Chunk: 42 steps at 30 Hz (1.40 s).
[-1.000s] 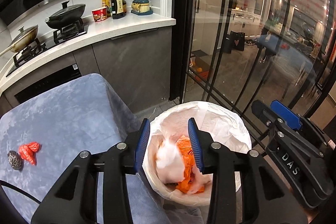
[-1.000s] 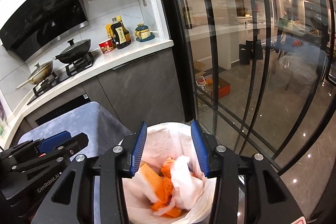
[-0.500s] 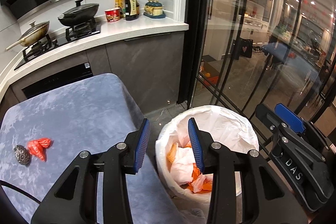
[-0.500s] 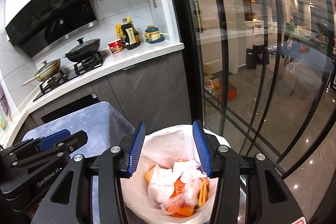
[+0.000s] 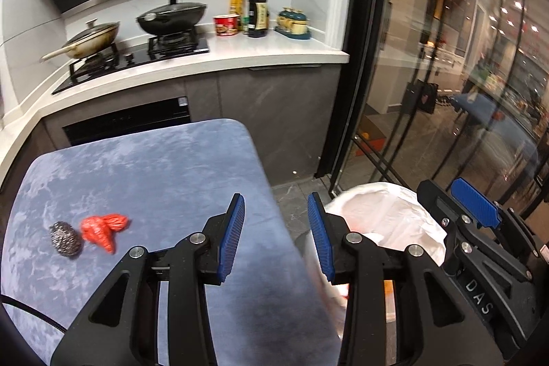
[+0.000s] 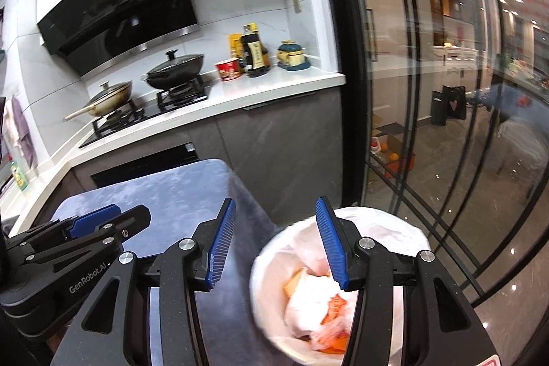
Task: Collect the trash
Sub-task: 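Move both open tools back toward the steel wool and red wrapper, then grasp the steel wool scrubber with the left tool while the right tool grasps the red wrapper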
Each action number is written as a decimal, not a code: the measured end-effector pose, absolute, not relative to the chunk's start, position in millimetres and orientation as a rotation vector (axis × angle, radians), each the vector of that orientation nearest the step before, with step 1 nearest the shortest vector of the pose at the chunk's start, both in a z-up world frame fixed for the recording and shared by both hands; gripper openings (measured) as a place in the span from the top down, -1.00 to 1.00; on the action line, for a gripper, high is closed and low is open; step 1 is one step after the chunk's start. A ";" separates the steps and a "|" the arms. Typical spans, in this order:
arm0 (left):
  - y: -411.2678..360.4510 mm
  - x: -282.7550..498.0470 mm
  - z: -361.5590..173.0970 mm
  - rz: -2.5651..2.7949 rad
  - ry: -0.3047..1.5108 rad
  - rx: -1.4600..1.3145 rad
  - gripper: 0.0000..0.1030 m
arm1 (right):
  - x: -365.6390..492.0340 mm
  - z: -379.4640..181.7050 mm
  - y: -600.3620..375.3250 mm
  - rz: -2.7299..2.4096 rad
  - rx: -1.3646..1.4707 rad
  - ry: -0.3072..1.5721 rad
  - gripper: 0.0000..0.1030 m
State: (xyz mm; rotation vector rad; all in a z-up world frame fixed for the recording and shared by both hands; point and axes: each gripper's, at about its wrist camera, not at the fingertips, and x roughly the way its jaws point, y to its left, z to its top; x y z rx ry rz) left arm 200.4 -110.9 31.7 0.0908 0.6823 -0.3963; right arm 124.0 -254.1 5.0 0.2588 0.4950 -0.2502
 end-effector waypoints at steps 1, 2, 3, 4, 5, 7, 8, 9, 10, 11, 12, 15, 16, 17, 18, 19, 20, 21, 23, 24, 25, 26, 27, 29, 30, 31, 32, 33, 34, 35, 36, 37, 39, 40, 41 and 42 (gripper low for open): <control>-102.7 202.1 32.6 -0.384 0.682 0.082 0.29 | 125.9 6.1 -249.1 -0.243 0.254 0.495 0.06; -96.7 203.3 33.5 -0.375 0.683 0.076 0.29 | 127.7 7.2 -243.8 -0.234 0.250 0.495 0.03; -91.8 204.1 34.3 -0.369 0.682 0.071 0.29 | 129.7 8.4 -237.3 -0.225 0.244 0.494 -0.01; -83.2 205.7 35.0 -0.356 0.683 0.063 0.29 | 131.6 9.5 -231.3 -0.217 0.239 0.492 -0.02; -77.2 207.0 35.5 -0.347 0.683 0.058 0.29 | 134.3 10.6 -224.0 -0.206 0.234 0.493 -0.02; -63.9 209.0 36.1 -0.326 0.682 0.050 0.29 | 138.7 12.6 -212.3 -0.189 0.226 0.496 -0.02; -58.3 210.6 36.6 -0.320 0.682 0.046 0.29 | 140.7 13.6 -207.2 -0.181 0.223 0.497 -0.02; -51.3 211.9 36.9 -0.310 0.683 0.041 0.29 | 143.3 14.1 -200.4 -0.171 0.219 0.499 -0.02; -42.7 213.5 37.1 -0.297 0.683 0.035 0.29 | 145.4 14.5 -194.8 -0.163 0.216 0.501 -0.03; -35.1 214.9 37.1 -0.285 0.683 0.029 0.29 | 148.7 14.7 -186.8 -0.150 0.211 0.503 -0.03; -24.9 216.9 37.0 -0.269 0.684 0.021 0.29 | 151.1 15.4 -180.6 -0.142 0.207 0.506 -0.04; -1.1 221.8 36.3 -0.231 0.687 0.004 0.28 | 160.4 15.3 -158.2 -0.108 0.190 0.515 -0.09; 11.3 224.3 35.2 -0.210 0.690 -0.006 0.25 | 164.4 15.5 -150.5 -0.098 0.184 0.518 -0.11; 21.0 225.9 33.9 -0.193 0.692 -0.014 0.15 | 168.3 14.9 -142.5 -0.087 0.177 0.522 -0.11; 27.8 226.7 33.2 -0.180 0.691 -0.019 0.10 | 172.5 13.9 -135.6 -0.075 0.172 0.527 -0.12; 40.5 228.3 31.8 -0.153 0.689 -0.028 0.05 | 174.7 13.2 -130.2 -0.067 0.169 0.531 -0.12; 47.6 229.0 31.2 -0.140 0.688 -0.032 0.01 | 178.4 12.5 -123.6 -0.056 0.165 0.536 -0.12; 58.4 230.9 29.5 -0.120 0.690 -0.038 -0.02 | 183.2 10.5 -113.8 -0.040 0.160 0.543 -0.12; 78.1 235.4 25.7 -0.085 0.698 -0.050 -0.04 | 190.2 6.7 -98.4 -0.017 0.151 0.557 -0.12; 86.5 237.3 23.8 -0.071 0.703 -0.056 -0.04 | 193.9 4.8 -91.2 -0.006 0.148 0.563 -0.12; 97.6 240.2 21.4 -0.052 0.709 -0.064 -0.04 | 196.7 3.5 -85.4 0.003 0.145 0.568 -0.13; 105.1 242.1 19.7 -0.038 0.712 -0.069 -0.04 | 200.7 1.8 -79.0 0.014 0.142 0.575 -0.13; 115.5 244.4 17.2 -0.019 0.717 -0.076 -0.04 | 205.4 -0.6 -70.9 0.026 0.137 0.583 -0.13; 129.3 247.3 13.1 0.002 0.724 -0.084 -0.07 | 214.1 -5.2 -56.4 0.050 0.129 0.598 -0.14; 137.8 249.2 10.2 0.017 0.729 -0.088 -0.09 | 217.5 -7.4 -49.9 0.059 0.124 0.604 -0.18; 143.1 251.0 7.7 0.026 0.732 -0.090 -0.12 | 221.9 -9.1 -45.0 0.066 0.120 0.610 -0.23; 150.1 252.7 4.6 0.038 0.737 -0.096 -0.13 | 224.7 -10.6 -40.8 0.072 0.117 0.613 -0.24; 155.6 254.6 1.5 0.044 0.744 -0.102 -0.14 | 228.9 -13.0 -34.3 0.081 0.112 0.619 -0.24; 160.0 255.7 -1.2 0.050 0.750 -0.107 -0.17 | 233.2 -15.7 -27.9 0.091 0.107 0.627 -0.24; 164.2 257.8 -4.2 0.055 0.757 -0.113 -0.19 | 237.5 -18.9 -22.0 0.098 0.102 0.635 -0.24; 168.8 260.0 -7.8 0.061 0.763 -0.117 -0.20 | 240.1 -21.5 -17.7 0.103 0.099 0.642 -0.24; 171.1 261.4 -10.5 0.066 0.767 -0.117 -0.23 | 243.3 -25.0 -12.8 0.109 0.096 0.651 -0.24; 176.6 265.5 -17.4 0.075 0.778 -0.123 -0.27 | 252.0 -33.6 -1.9 0.121 0.087 0.672 -0.24; 179.4 267.5 -20.7 0.077 0.784 -0.129 -0.30 | 255.4 -37.4 2.1 0.125 0.083 0.681 -0.24; 181.8 269.6 -24.1 0.078 0.790 -0.134 -0.30 | 259.3 -42.2 6.6 0.130 0.079 0.692 -0.24; 184.1 271.8 -28.1 0.079 0.797 -0.138 -0.30 | 262.9 -46.6 11.0 0.134 0.075 0.702 -0.24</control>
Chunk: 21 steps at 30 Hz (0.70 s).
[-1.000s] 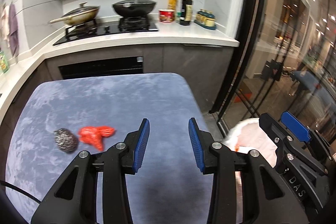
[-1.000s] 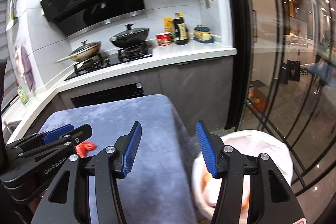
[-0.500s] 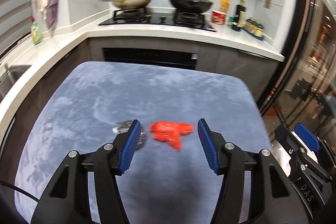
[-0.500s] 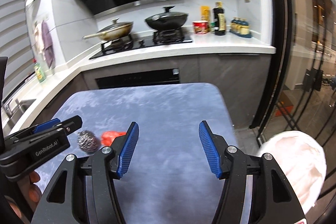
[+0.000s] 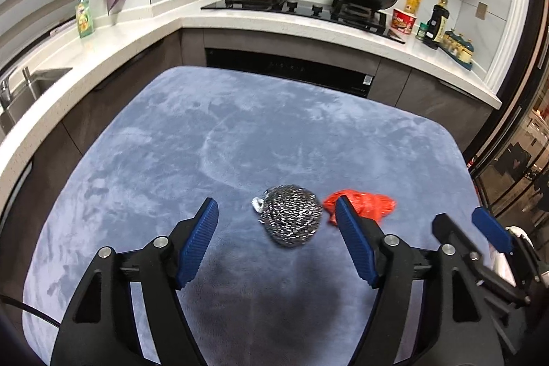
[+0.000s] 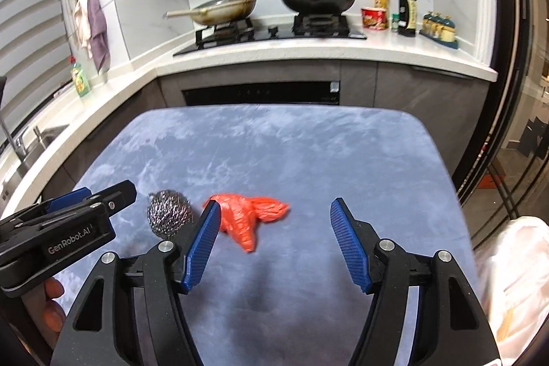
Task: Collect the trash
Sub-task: 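Grasp the steel wool scrubber with the left tool while the right tool grasps the red wrapper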
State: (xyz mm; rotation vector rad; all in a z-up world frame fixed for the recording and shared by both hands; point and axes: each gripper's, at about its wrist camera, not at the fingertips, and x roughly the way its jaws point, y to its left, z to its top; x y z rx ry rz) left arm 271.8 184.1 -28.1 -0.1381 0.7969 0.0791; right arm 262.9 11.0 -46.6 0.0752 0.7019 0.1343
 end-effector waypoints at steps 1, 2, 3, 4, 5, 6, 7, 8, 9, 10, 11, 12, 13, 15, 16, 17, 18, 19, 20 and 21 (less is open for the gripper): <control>185.6 274.3 -31.7 0.079 0.803 -0.140 -0.30 | 265.0 -50.0 14.3 0.137 0.072 0.709 -0.24; 186.8 276.1 -34.7 0.079 0.808 -0.142 -0.30 | 269.3 -55.4 18.5 0.142 0.068 0.720 -0.24; 188.1 278.0 -37.8 0.078 0.813 -0.144 -0.30 | 272.0 -59.1 21.8 0.144 0.065 0.727 -0.24; 189.2 280.5 -41.7 0.078 0.820 -0.147 -0.30 | 274.5 -63.4 25.1 0.147 0.062 0.734 -0.24; 189.9 282.7 -45.0 0.077 0.826 -0.149 -0.30 | 278.6 -68.4 28.4 0.151 0.060 0.744 -0.24; 190.7 285.4 -49.0 0.076 0.833 -0.151 -0.30 | 280.3 -71.8 30.6 0.153 0.059 0.750 -0.24; 190.8 287.6 -51.7 0.076 0.838 -0.152 -0.31 | 283.4 -75.7 32.4 0.155 0.058 0.757 -0.24; 191.3 290.1 -55.4 0.075 0.845 -0.155 -0.31 | 286.6 -78.8 33.3 0.158 0.058 0.763 -0.24; 191.6 292.6 -58.9 0.073 0.851 -0.157 -0.31 | 290.7 -83.8 35.6 0.162 0.058 0.773 -0.24; 191.7 294.6 -61.2 0.072 0.855 -0.158 -0.31 | 293.1 -87.1 37.1 0.163 0.058 0.778 -0.24; 191.4 296.8 -63.8 0.072 0.860 -0.158 -0.31 | 295.1 -90.0 38.4 0.165 0.058 0.782 -0.24; 191.1 299.6 -67.0 0.070 0.866 -0.159 -0.31 | 297.6 -93.9 39.3 0.169 0.058 0.789 -0.24; 190.9 301.7 -69.0 0.068 0.869 -0.160 -0.31 | 299.9 -97.5 40.0 0.173 0.058 0.797 -0.24; 189.6 305.3 -72.7 0.062 0.873 -0.162 -0.34 | 303.4 -103.2 41.9 0.174 0.057 0.805 -0.22; 188.7 307.2 -74.1 0.061 0.871 -0.163 -0.39 | 305.1 -105.5 42.4 0.176 0.056 0.807 -0.17; 187.6 309.2 -75.3 0.060 0.870 -0.162 -0.42 | 306.7 -108.2 43.2 0.178 0.055 0.808 -0.12; 186.6 311.1 -76.3 0.057 0.870 -0.162 -0.42 | 308.0 -109.6 43.2 0.179 0.055 0.810 0.00; 185.3 313.3 -77.5 0.052 0.870 -0.163 -0.43 | 309.7 -111.8 42.8 0.184 0.059 0.815 0.14; 184.0 315.5 -78.7 0.049 0.872 -0.162 -0.44 | 310.4 -113.0 42.2 0.188 0.062 0.817 0.21; 182.9 317.3 -79.7 0.044 0.873 -0.164 -0.44 | 311.2 -114.4 41.3 0.189 0.064 0.818 0.35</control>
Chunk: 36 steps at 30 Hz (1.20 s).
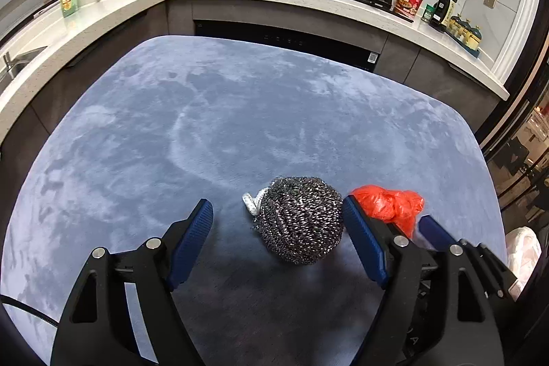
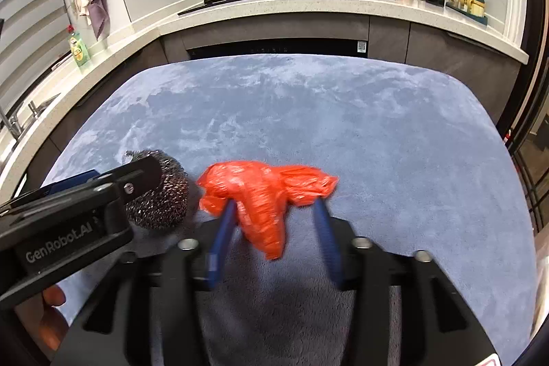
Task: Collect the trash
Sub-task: 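Grasp the steel wool scrubber with the left tool while the right tool grasps the red wrapper, then carry the steel wool scrubber and red wrapper over the trash bin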
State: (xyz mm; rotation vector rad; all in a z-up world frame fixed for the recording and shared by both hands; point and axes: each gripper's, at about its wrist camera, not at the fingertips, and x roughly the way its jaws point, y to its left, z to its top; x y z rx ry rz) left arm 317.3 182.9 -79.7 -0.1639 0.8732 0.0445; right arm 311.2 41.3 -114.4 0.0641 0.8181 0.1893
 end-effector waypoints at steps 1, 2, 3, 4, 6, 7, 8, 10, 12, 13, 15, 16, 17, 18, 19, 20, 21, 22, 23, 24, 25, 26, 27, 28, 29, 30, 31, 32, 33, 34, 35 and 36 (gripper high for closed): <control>181.9 319.1 -80.7 0.041 0.875 -0.165 -0.44 | 311.9 -115.5 40.7 0.189 0.063 0.820 0.51; 180.8 320.2 -81.4 0.039 0.876 -0.167 -0.44 | 312.6 -117.0 39.4 0.193 0.064 0.825 0.61; 179.6 321.5 -82.3 0.036 0.877 -0.169 -0.44 | 312.7 -117.7 38.2 0.194 0.065 0.828 0.76; 179.0 322.6 -83.1 0.034 0.879 -0.170 -0.44 | 312.4 -118.3 36.0 0.189 0.067 0.828 0.81; 177.0 324.9 -85.1 0.030 0.882 -0.171 -0.44 | 311.0 -118.5 30.4 0.180 0.078 0.824 0.85; 175.4 326.0 -86.3 0.027 0.884 -0.169 -0.44 | 310.1 -118.0 26.2 0.171 0.088 0.820 0.86; 173.7 326.9 -87.4 0.026 0.885 -0.166 -0.44 | 309.4 -117.2 21.6 0.162 0.099 0.817 0.86; 169.9 328.2 -89.4 0.019 0.888 -0.161 -0.37 | 308.6 -114.8 13.1 0.147 0.114 0.810 0.86; 165.8 328.6 -90.0 0.003 0.891 -0.159 -0.21 | 307.1 -110.5 4.2 0.133 0.124 0.802 0.87; 161.8 328.4 -89.8 -0.007 0.894 -0.155 -0.09 | 305.8 -108.0 -0.8 0.125 0.128 0.796 0.86; 155.2 326.5 -88.3 -0.007 0.889 -0.139 -0.04 | 303.0 -103.5 -9.4 0.112 0.136 0.786 0.86; 152.5 325.3 -87.4 -0.006 0.886 -0.132 -0.01 | 301.0 -100.4 -14.9 0.104 0.142 0.780 0.86; 150.7 324.5 -86.9 -0.008 0.886 -0.130 0.01 | 298.5 -97.2 -20.6 0.097 0.148 0.773 0.86; 148.7 323.0 -85.9 -0.010 0.885 -0.130 0.01 | 297.1 -94.8 -24.4 0.091 0.151 0.768 0.86; 146.6 320.8 -84.4 -0.012 0.885 -0.132 0.03 | 295.8 -91.8 -28.8 0.086 0.155 0.762 0.86; 145.4 319.3 -83.2 -0.014 0.885 -0.134 0.04 | 293.8 -88.9 -33.1 0.081 0.160 0.756 0.86; 143.6 317.4 -81.5 -0.015 0.885 -0.135 0.04 | 290.3 -84.7 -39.4 0.073 0.166 0.747 0.86; 141.0 314.3 -78.8 -0.018 0.882 -0.134 0.04 | 287.8 -82.1 -43.9 0.067 0.169 0.740 0.87; 138.2 310.9 -75.8 -0.020 0.876 -0.131 0.04 | 284.7 -78.7 -49.4 0.060 0.174 0.732 0.87; 134.2 306.6 -71.4 -0.026 0.867 -0.126 0.04 | 281.9 -76.0 -53.7 0.055 0.179 0.726 0.87; 130.5 302.9 -67.5 -0.031 0.861 -0.122 0.04 | 278.7 -73.0 -59.0 0.049 0.184 0.719 0.87; 126.8 299.6 -63.9 -0.035 0.856 -0.119 0.04 | 275.4 -70.0 -63.9 0.043 0.188 0.712 0.87; 121.8 295.4 -59.4 -0.042 0.849 -0.114 0.04 | 271.4 -66.0 -70.5 0.035 0.195 0.703 0.87; 117.7 292.6 -56.2 -0.048 0.844 -0.110 0.04 | 267.8 -62.5 -76.0 0.028 0.199 0.695 0.87; 111.8 288.6 -51.8 -0.057 0.837 -0.104 0.04 | 264.5 -59.2 -81.0 0.021 0.203 0.688 0.87; 105.0 284.5 -47.2 -0.068 0.830 -0.099 0.04 | 259.1 -54.5 -89.3 0.010 0.209 0.677 0.87; 98.6 280.7 -43.1 -0.079 0.824 -0.094 0.04 | 255.9 -52.2 -94.3 0.005 0.212 0.671 0.87; 93.8 278.1 -40.2 -0.088 0.820 -0.089 0.04 | 251.9 -49.5 -100.0 -0.003 0.216 0.664 0.87; 84.7 273.4 -35.5 -0.101 0.812 -0.080 0.04 | 246.7 -46.1 -107.1 -0.015 0.219 0.655 0.87; 76.7 269.6 -32.1 -0.112 0.806 -0.071 0.04 | 241.3 -42.8 -114.6 -0.027 0.224 0.647 0.87; 70.0 266.7 -29.1 -0.122 0.802 -0.064 0.04 | 237.1 -40.4 -120.3 -0.035 0.228 0.641 0.87; 59.7 261.8 -25.1 -0.138 0.795 -0.054 0.04 | 231.6 -37.6 -128.1 -0.047 0.233 0.634 0.87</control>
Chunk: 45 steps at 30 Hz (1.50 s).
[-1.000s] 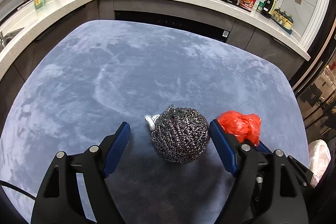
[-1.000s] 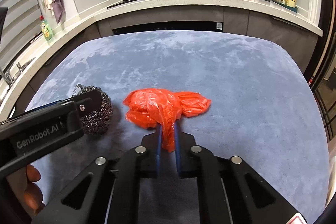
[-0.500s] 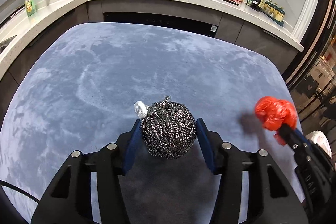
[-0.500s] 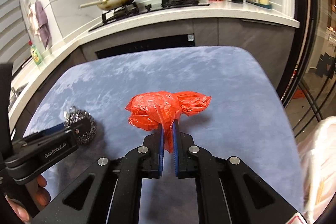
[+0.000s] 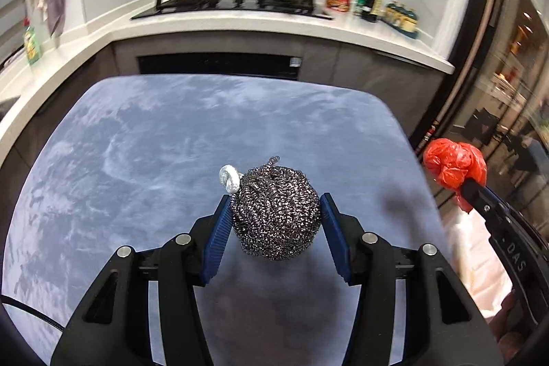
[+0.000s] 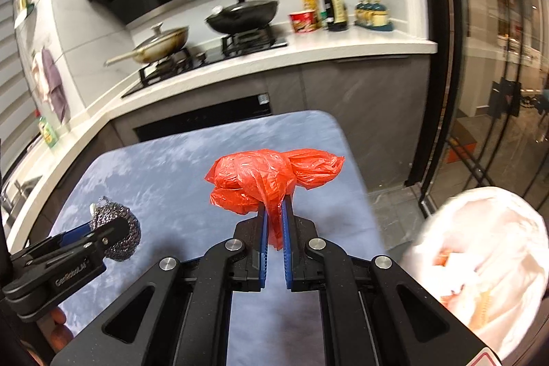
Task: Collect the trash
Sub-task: 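Carry the steel wool scrubber and red wrapper over the trash bin, then open both tools to drop the scrubber and wrapper into the bin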
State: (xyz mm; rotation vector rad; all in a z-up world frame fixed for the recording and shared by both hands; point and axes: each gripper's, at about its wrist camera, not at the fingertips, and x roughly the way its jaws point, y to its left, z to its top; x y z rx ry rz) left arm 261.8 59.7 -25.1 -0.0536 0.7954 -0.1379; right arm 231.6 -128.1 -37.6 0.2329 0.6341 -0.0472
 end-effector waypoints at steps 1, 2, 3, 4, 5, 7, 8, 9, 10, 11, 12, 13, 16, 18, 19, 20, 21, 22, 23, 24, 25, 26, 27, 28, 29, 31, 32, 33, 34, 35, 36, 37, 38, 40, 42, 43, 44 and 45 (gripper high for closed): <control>51.5 257.9 -22.4 -0.150 0.790 -0.045 0.04 | 226.3 -35.0 -135.7 -0.058 0.237 0.627 0.87; 45.3 254.7 -20.4 -0.160 0.787 -0.040 0.04 | 221.7 -33.0 -142.6 -0.069 0.241 0.621 0.87; 37.9 251.1 -18.0 -0.172 0.782 -0.032 0.04 | 214.6 -30.1 -153.2 -0.085 0.249 0.613 0.87; 26.4 245.9 -15.0 -0.189 0.777 -0.020 0.04 | 210.0 -28.3 -160.6 -0.096 0.254 0.607 0.87; 20.9 243.7 -13.8 -0.198 0.775 -0.014 0.04 | 205.0 -27.2 -166.8 -0.105 0.259 0.602 0.87; 3.2 236.2 -10.4 -0.225 0.768 0.003 0.04 | 193.7 -24.3 -183.1 -0.129 0.268 0.591 0.87; -5.0 232.7 -9.3 -0.237 0.766 0.011 0.04 | 187.1 -22.8 -192.6 -0.145 0.272 0.585 0.87; -12.6 229.5 -8.2 -0.249 0.764 0.019 0.04 | 181.8 -21.8 -199.4 -0.157 0.276 0.580 0.87; -21.9 225.6 -7.1 -0.263 0.760 0.030 0.04 | 178.2 -20.8 -205.4 -0.166 0.278 0.577 0.87; -31.0 222.0 -6.0 -0.276 0.757 0.039 0.04 | 173.8 -20.0 -211.9 -0.176 0.282 0.574 0.87; -37.3 219.3 -5.6 -0.285 0.756 0.046 0.04 | 167.3 -19.1 -221.7 -0.192 0.287 0.569 0.87; -47.7 215.0 -4.6 -0.300 0.753 0.057 0.04 | 163.5 -18.3 -228.1 -0.199 0.290 0.567 0.87; -69.5 206.5 -3.0 -0.331 0.746 0.082 0.04 | 151.4 -16.7 -247.5 -0.229 0.298 0.559 0.87; -82.8 202.1 -2.1 -0.349 0.743 0.096 0.04 | 142.9 -15.8 -260.5 -0.249 0.304 0.554 0.87; -87.3 200.5 -1.9 -0.356 0.742 0.100 0.04 | 139.9 -15.4 -265.8 -0.257 0.306 0.553 0.87; -93.4 198.0 -1.7 -0.364 0.741 0.105 0.04 | 135.4 -15.7 -273.0 -0.269 0.309 0.551 0.87; -100.8 195.5 -1.7 -0.375 0.740 0.112 0.04 | 133.4 -15.8 -276.3 -0.275 0.311 0.551 0.87; -106.5 193.8 -1.8 -0.382 0.740 0.119 0.04 | 131.4 -16.1 -280.7 -0.283 0.313 0.551 0.87; -110.8 192.0 -2.2 -0.389 0.739 0.124 0.04 | 127.5 -17.0 -287.2 -0.294 0.316 0.551 0.87; -118.0 189.5 -2.7 -0.399 0.738 0.133 0.04 | 123.9 -18.2 -293.0 -0.301 0.320 0.551 0.87; -123.7 187.6 -3.0 -0.407 0.737 0.139 0.04 | 121.0 -19.2 -297.2 -0.309 0.324 0.551 0.87; -127.4 186.2 -2.9 -0.413 0.737 0.144 0.04 | 118.2 -20.4 -300.2 -0.315 0.326 0.551 0.87; -134.3 184.2 -3.8 -0.422 0.738 0.152 0.04 | 114.7 -21.9 -305.7 -0.324 0.330 0.552 0.87; -139.2 181.8 -3.9 -0.428 0.738 0.157 0.04 | 111.8 -23.2 -309.7 -0.331 0.334 0.553 0.87; -145.9 179.3 -4.4 -0.438 0.739 0.164 0.04 | 109.5 -24.7 -314.1 -0.338 0.339 0.555 0.87; -155.7 177.1 -5.5 -0.451 0.740 0.174 0.04 | 106.6 -27.1 -320.8 -0.349 0.344 0.560 0.87; -160.5 176.5 -6.0 -0.457 0.740 0.179 0.04 | 104.7 -28.3 -324.4 -0.354 0.347 0.562 0.87; -166.9 175.1 -6.7 -0.465 0.740 0.187 0.04 | 102.9 -29.1 -327.9 -0.357 0.350 0.564 0.87; -170.7 174.5 -6.9 -0.470 0.740 0.192 0.04 | 102.4 -29.2 -330.5 -0.361 0.351 0.565 0.87; -175.6 173.7 -7.3 -0.478 0.740 0.196 0.04 | 101.0 -30.5 -333.6 -0.366 0.354 0.567 0.87; -178.3 173.5 -7.5 -0.482 0.741 0.199 0.04 | 100.0 -31.6 -336.1 -0.368 0.357 0.567 0.87; -183.1 173.1 -8.0 -0.489 0.741 0.204 0.04 | 99.2 -32.6 -337.9 -0.371 0.360 0.568 0.86; -186.8 172.6 -8.5 -0.493 0.742 0.208 0.04 | 98.2 -33.8 -340.7 -0.375 0.364 0.569 0.86; -194.0 172.1 -10.0 -0.500 0.746 0.218 0.04 | 97.7 -34.7 -345.9 -0.382 0.372 0.570 0.85; -198.7 171.9 -12.0 -0.504 0.750 0.225 0.04 | 96.1 -35.7 -349.6 -0.391 0.376 0.566 0.81; -199.6 171.3 -12.9 -0.506 0.751 0.227 0.03 | 94.4 -36.3 -351.3 -0.394 0.377 0.566 0.78; -201.9 171.4 -13.9 -0.507 0.754 0.230 0.03 | 93.9 -37.0 -352.5 -0.398 0.377 0.566 0.78; -203.9 171.7 -14.2 -0.509 0.757 0.232 0.03 | 93.7 -37.6 -354.4 -0.400 0.380 0.567 0.77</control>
